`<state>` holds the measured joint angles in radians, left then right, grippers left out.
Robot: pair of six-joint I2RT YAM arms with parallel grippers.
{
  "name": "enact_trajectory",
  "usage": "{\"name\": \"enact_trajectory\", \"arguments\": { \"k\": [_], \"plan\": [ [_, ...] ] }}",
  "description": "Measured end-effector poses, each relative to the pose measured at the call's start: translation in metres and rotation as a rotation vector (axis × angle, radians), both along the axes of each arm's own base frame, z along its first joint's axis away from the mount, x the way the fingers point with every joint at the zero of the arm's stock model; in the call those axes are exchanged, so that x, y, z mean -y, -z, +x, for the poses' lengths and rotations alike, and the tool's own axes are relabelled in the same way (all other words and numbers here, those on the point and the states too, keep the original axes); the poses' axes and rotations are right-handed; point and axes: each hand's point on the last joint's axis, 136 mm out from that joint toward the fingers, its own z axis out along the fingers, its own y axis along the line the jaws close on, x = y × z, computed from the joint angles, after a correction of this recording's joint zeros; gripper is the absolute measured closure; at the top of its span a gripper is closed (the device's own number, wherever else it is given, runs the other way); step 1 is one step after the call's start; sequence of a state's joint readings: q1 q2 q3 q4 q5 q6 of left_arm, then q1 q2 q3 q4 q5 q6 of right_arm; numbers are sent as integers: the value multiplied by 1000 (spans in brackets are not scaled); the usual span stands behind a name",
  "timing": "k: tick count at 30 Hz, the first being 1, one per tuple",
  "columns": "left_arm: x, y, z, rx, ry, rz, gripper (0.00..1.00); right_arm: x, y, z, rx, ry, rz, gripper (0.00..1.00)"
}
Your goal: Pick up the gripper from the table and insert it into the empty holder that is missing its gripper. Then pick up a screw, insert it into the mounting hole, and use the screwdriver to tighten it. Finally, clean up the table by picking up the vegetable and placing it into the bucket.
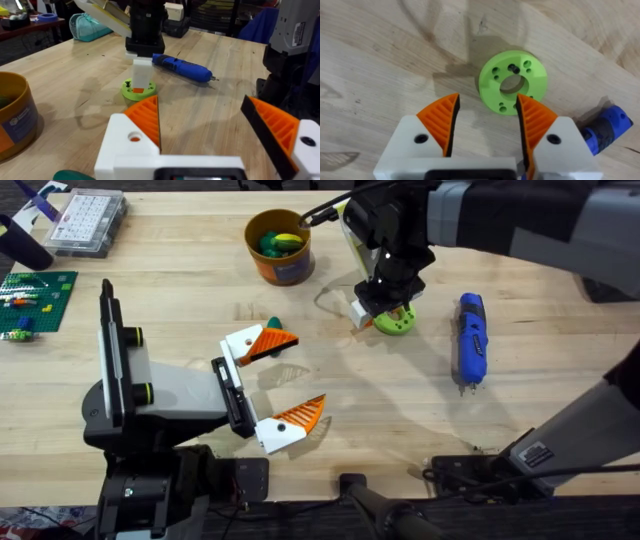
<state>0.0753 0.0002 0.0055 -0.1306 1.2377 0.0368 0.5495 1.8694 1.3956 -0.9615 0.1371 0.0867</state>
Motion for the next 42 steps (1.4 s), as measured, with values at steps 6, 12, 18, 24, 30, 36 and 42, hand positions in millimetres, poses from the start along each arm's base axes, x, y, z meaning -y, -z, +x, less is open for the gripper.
{"name": "enact_trajectory", "arguments": {
  "k": [6, 12, 18, 24, 30, 36, 42],
  "plan": [
    [0, 0, 0, 0, 0, 0, 16, 0, 0, 0, -2, -2, 2, 462],
    [0, 0, 0, 0, 0, 0, 16, 2, 0, -4, -18, -13, -7, 462],
    [0, 0, 0, 0, 0, 0, 16, 4, 0, -2, -17, -7, -2, 462],
    [0, 0, 0, 0, 0, 0, 15, 14, 0, 11, -14, 44, 53, 462],
    [0, 0, 0, 0, 0, 0, 14, 26, 0, 29, 18, 71, 95, 462],
    [0, 0, 0, 0, 0, 0, 14, 19, -2, 39, 56, 50, 127, 462],
    [0, 0, 0, 0, 0, 0, 14, 18, -2, 39, 54, 42, 131, 462]
  ]
}}
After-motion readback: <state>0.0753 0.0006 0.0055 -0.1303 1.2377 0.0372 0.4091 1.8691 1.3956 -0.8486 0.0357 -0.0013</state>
